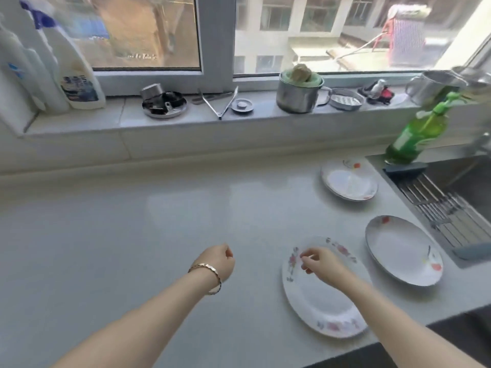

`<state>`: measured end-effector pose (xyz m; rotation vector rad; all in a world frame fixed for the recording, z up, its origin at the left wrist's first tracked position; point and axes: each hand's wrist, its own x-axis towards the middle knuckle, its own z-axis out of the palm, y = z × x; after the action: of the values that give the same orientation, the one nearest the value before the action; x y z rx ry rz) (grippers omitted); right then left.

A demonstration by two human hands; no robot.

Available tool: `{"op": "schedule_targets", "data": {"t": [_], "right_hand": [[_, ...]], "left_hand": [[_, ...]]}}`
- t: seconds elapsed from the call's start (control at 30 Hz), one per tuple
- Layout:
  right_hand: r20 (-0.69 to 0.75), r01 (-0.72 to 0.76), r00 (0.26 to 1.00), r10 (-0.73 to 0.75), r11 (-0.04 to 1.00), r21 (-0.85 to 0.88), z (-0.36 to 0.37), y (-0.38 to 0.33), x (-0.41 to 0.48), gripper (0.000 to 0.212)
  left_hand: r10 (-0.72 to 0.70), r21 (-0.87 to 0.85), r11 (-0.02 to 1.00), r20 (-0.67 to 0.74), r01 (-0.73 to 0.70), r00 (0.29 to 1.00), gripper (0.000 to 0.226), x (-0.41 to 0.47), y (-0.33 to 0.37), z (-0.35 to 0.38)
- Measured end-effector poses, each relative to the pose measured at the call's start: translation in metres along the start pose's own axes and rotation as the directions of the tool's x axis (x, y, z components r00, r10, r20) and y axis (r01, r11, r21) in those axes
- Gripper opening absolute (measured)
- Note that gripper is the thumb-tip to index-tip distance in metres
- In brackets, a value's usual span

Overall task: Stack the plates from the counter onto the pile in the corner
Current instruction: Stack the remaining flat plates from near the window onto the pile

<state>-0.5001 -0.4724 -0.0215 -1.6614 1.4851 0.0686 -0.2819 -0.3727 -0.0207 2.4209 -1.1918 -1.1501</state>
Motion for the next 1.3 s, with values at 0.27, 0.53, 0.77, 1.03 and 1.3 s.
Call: {"op": "schedule_targets", "data": {"t": [0.27, 0.53, 0.77, 1.03, 1.3], "right_hand": [[-0.027, -0.101, 0.994, 0.103, 0.993, 0.059, -0.101, 0.102, 0.030, 0.013], [0.034, -0.065, 0.997, 0.063, 0.997, 0.052, -0.115, 0.118, 0.063, 0.016], [0.018, -0.003, 1.000, 0.002, 0.999, 0.049, -0.121, 0.096, 0.076, 0.017], [0.103, 0.127, 0.988, -0.116, 0.987, -0.099, -0.085, 0.020, 0.079, 0.016], [0.293, 0.396, 0.898, -0.328, 0.892, -0.218, 0.037, -0.114, 0.038, 0.013]], "left_hand": [[-0.234, -0.166, 0.953, 0.126, 0.253, 0.964, 0.035, 0.044, 0.097, 0.111], [-0.440, -0.485, 0.759, 0.108, 0.433, 0.892, 0.040, 0.044, 0.103, 0.126], [-0.442, -0.620, 0.738, -0.146, 0.266, 0.885, 0.039, 0.025, 0.093, 0.111], [-0.626, -0.918, 0.396, -0.293, -0.029, 0.723, 0.036, -0.006, 0.038, 0.023], [-0.836, -0.940, 0.299, -0.342, -0.167, 0.430, 0.037, -0.081, -0.093, -0.070]]}}
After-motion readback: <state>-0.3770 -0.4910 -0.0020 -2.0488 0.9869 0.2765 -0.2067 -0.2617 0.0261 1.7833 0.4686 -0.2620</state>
